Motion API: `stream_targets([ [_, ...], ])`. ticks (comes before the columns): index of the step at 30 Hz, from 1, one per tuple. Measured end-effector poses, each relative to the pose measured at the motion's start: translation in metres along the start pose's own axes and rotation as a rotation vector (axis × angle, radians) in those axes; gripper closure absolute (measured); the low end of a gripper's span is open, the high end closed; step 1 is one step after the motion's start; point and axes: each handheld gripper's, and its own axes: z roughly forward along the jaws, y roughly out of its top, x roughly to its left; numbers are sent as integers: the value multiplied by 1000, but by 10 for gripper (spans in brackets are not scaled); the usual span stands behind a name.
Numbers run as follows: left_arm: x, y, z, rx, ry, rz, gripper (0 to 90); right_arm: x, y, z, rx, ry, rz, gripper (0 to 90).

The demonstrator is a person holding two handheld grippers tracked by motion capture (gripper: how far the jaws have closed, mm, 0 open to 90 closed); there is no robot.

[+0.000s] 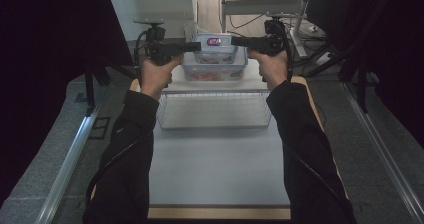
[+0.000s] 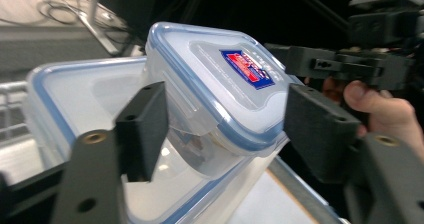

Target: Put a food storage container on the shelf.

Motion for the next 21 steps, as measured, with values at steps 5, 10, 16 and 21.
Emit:
stream_targets([
  [5,-17,-6,-15,1,63,131,391,19,0,-21,-3,-39,-127,612],
  [10,-33,-19,-20,32,97,256,683,39,-17,-33,56,-56,-276,855],
  [16,-41,-27,-1,98,169,315,808,42,-35,-16,128,-26,-307,897],
  [21,-39,-27,6,105,188,314,791,38,-34,-8,127,-40,-295,897],
])
